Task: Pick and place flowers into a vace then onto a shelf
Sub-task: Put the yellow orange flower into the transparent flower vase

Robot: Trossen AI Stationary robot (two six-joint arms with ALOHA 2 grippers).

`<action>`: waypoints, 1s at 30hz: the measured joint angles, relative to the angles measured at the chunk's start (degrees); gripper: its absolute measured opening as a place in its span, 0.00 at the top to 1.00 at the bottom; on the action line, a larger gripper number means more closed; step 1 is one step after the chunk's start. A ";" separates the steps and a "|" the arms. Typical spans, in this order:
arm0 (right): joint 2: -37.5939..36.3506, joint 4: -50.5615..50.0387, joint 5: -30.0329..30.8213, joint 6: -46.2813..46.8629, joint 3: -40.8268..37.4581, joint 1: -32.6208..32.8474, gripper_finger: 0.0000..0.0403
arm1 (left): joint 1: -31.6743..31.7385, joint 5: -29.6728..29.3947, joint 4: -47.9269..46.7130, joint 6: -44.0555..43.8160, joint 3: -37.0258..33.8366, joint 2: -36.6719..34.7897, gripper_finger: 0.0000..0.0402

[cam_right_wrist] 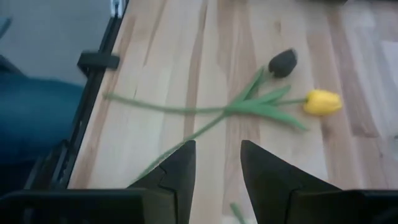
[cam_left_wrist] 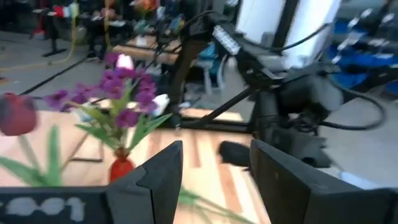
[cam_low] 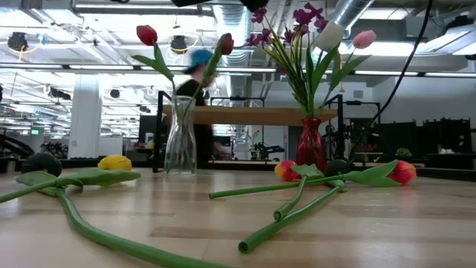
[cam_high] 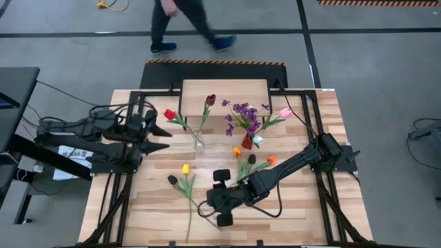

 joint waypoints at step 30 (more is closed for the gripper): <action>2.68 -23.59 12.27 65.30 0.03 1.84 0.70 | -22.12 -0.15 20.22 4.81 -19.80 -3.58 0.56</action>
